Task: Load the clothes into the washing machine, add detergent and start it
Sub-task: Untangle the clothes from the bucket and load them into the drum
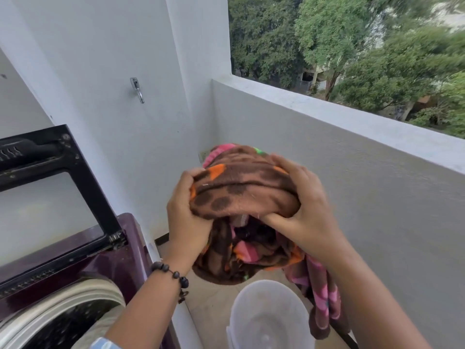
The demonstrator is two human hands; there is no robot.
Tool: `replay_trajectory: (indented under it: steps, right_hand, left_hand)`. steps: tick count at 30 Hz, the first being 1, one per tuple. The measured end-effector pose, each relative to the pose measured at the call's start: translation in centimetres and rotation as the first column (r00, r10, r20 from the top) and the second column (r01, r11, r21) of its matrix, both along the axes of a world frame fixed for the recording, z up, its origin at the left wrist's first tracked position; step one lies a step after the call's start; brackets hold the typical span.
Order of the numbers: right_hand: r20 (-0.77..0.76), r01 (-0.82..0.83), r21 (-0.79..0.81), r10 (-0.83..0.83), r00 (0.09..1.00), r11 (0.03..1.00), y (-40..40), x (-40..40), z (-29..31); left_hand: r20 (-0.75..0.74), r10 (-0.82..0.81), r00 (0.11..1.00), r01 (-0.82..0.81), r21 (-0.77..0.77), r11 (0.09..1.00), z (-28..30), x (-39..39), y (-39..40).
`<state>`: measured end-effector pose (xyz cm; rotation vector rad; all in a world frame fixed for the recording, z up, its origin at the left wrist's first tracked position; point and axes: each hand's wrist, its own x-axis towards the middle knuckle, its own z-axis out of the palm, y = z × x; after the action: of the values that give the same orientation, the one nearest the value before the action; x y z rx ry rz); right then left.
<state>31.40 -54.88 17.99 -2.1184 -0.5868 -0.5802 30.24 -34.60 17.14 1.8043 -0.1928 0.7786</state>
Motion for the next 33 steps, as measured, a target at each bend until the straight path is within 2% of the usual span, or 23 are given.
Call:
replay_trajectory:
  steps: [2,4,6,10,12,14,17,20,23,25,27,29,33]
  right_hand:
    - [-0.060,-0.003,0.030,0.005,0.998,1.000,-1.1,0.6,-0.8]
    - [-0.202,-0.028,0.188,0.067,0.977,0.982,-2.1,1.1,-1.9]
    - [-0.324,-0.031,0.359,0.155,0.933,0.933,-2.5,1.4,-2.7]
    - [-0.427,0.041,0.547,0.236,0.873,0.836,-1.2,1.5,-3.7]
    - [-0.449,0.122,0.607,0.213,0.868,0.785,-0.4,1.5,-4.1]
    - [-0.429,0.182,0.650,0.158,0.890,0.738,-0.1,1.6,-4.3]
    - [-0.346,0.169,0.674,0.105,0.932,0.719,-0.6,1.9,-4.0]
    - [-0.263,0.107,0.616,0.076,0.962,0.780,-1.9,2.1,-3.7]
    - [-0.149,0.054,0.395,0.006,0.989,0.917,-2.2,2.0,-2.9]
    - [-0.043,-0.013,0.228,0.024,0.999,0.974,-1.5,1.8,-2.2]
    - [0.028,-0.064,0.119,0.061,0.998,0.991,-0.4,1.2,-1.6]
    - [0.034,-0.086,0.091,0.083,0.996,0.992,0.5,0.6,-1.2]
    - [-0.019,-0.077,0.099,0.080,0.997,0.992,1.0,0.1,-0.8]
  left_hand:
    - [0.026,0.004,1.000,0.002,-0.212,0.977,0.2,0.6,0.4]
    - [0.051,-0.005,0.999,0.027,-0.436,0.899,0.2,1.0,0.7]
    - [0.044,0.007,0.999,0.020,-0.598,0.801,0.4,0.9,0.5]
    - [-0.013,0.013,1.000,-0.018,-0.734,0.679,0.0,0.7,-0.6]
    - [-0.030,-0.045,0.999,0.006,-0.762,0.647,-0.8,0.3,-1.6]
    - [-0.104,-0.094,0.990,-0.018,-0.757,0.653,-2.1,-0.3,-2.0]
    - [-0.228,-0.232,0.946,0.054,-0.594,0.803,-3.9,-1.2,-0.8]
    - [-0.348,-0.340,0.873,0.197,-0.386,0.901,-4.1,-1.9,1.9]
    - [-0.453,-0.208,0.867,0.222,-0.024,0.975,-2.4,-2.0,3.4]
    - [-0.458,-0.079,0.885,0.232,0.288,0.929,-0.9,-2.0,3.0]
    - [-0.444,0.002,0.896,0.252,0.512,0.821,0.1,-1.6,1.8]
    - [-0.386,0.011,0.923,0.236,0.586,0.775,0.1,-1.0,0.7]
    - [-0.128,-0.029,0.991,0.078,0.399,0.914,-0.7,-0.2,0.4]
